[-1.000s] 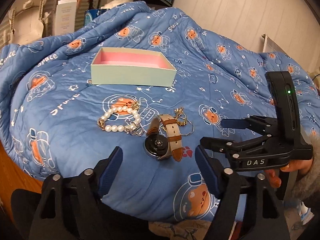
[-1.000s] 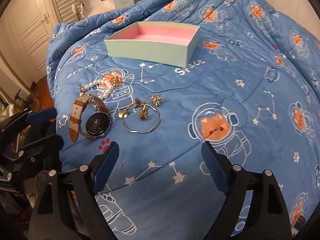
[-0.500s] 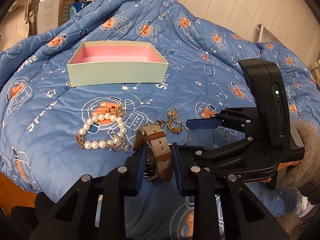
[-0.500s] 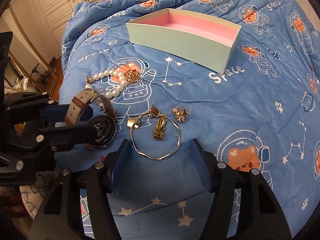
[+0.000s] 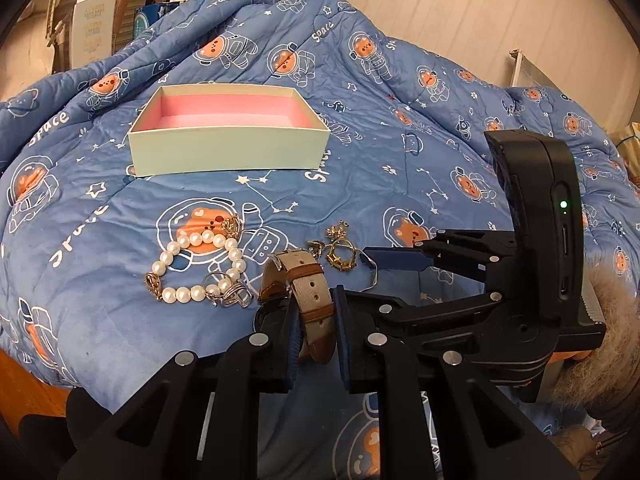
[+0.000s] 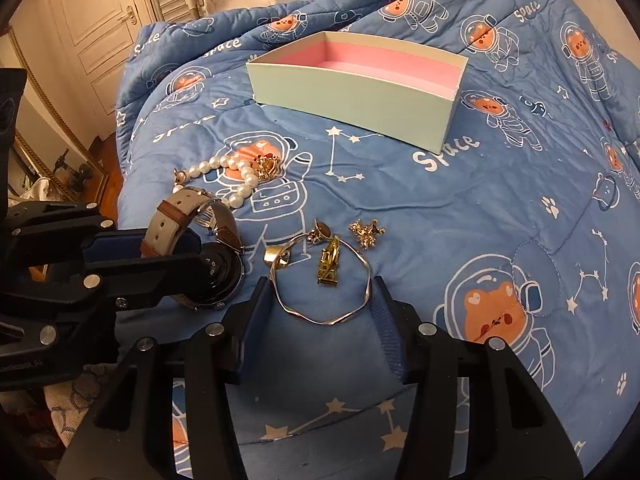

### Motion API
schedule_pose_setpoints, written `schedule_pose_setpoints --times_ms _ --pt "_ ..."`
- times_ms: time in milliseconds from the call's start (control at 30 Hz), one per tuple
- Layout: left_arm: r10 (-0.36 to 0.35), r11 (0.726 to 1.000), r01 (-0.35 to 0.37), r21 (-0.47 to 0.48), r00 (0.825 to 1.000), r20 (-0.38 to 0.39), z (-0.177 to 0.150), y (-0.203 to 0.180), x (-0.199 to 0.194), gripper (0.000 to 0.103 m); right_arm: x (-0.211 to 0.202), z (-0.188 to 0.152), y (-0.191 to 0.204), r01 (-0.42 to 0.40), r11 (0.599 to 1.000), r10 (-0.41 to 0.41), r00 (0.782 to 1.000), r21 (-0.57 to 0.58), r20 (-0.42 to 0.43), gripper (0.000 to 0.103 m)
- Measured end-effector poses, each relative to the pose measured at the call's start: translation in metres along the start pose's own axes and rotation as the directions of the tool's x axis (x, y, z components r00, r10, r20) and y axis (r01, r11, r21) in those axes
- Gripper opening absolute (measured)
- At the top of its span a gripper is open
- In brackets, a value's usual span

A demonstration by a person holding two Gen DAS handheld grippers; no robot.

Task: Organize jewelry
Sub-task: 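Carry the watch with the left gripper while the right gripper grasps the gold bangle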

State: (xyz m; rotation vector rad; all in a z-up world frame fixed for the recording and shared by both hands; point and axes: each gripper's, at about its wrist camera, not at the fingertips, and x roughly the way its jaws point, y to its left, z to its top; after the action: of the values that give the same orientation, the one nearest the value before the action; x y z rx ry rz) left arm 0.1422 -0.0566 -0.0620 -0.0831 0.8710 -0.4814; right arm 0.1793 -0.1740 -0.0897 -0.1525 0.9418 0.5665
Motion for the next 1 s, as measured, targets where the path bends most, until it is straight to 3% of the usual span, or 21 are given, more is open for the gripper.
schedule_pose_setpoints --times_ms 600,1000 --pt "-0.053 0.998 0.053 -0.014 0.998 0.025 0.015 0.005 -0.024 0.013 -0.047 0.011 -0.008 -0.034 0.997 0.028 0.996 0.070 0.087 0.051" --pt "-0.058 0.998 0.057 0.020 0.996 0.072 0.044 0.014 -0.031 0.013 -0.055 0.051 -0.024 -0.054 0.997 0.046 0.990 0.056 0.134 0.051"
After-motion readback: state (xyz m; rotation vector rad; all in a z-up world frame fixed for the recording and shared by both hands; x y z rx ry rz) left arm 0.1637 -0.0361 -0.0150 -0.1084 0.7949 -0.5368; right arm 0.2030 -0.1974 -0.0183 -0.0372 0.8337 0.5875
